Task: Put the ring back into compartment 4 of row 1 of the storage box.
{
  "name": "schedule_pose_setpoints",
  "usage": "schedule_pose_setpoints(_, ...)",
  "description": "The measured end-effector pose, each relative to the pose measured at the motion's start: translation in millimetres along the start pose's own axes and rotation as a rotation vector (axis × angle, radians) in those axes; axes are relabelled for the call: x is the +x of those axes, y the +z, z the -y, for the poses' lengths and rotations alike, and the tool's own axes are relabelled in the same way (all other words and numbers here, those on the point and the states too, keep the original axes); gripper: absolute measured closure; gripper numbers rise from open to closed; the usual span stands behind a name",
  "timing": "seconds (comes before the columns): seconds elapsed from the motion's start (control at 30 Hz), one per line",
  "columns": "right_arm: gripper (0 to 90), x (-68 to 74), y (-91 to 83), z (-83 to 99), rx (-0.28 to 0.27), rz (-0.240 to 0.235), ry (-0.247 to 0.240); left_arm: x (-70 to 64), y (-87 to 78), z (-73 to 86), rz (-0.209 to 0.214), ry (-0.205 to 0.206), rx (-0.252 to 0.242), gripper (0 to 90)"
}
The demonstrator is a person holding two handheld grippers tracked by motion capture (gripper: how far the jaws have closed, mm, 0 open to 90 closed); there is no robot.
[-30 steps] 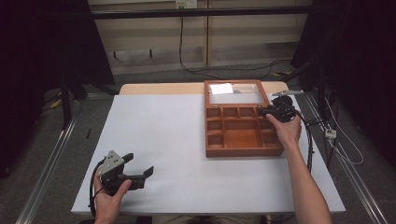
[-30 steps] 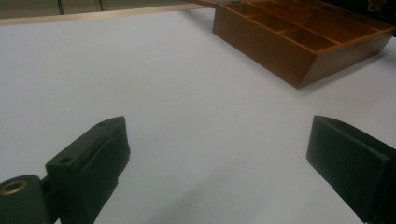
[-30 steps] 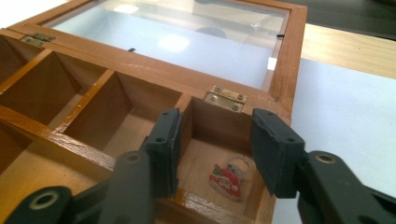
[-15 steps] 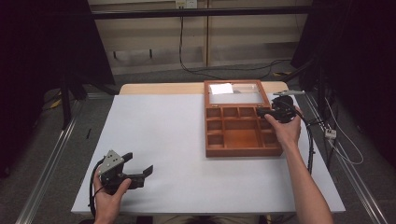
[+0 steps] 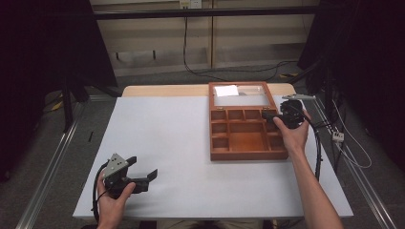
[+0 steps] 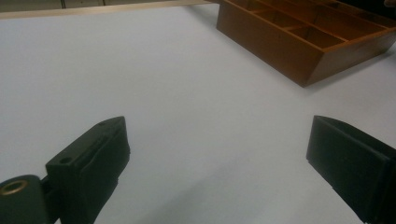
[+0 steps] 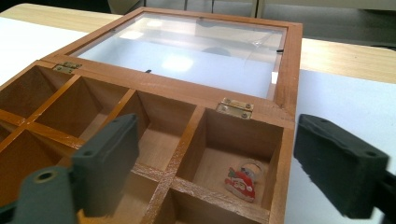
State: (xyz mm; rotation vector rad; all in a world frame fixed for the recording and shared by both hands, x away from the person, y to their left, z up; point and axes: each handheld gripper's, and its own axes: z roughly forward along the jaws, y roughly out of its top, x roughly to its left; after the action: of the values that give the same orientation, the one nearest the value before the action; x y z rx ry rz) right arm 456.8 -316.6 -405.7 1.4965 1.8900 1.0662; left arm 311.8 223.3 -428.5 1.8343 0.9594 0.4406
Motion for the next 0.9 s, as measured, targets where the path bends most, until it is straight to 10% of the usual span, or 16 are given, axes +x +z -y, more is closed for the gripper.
schedule_pose_setpoints(0.9,5.9,18.1,-36.1,12.4,-0.035,0.033,-0.001,-0.6,-5.8,0.8,0.012,0.005,-0.011,5.7)
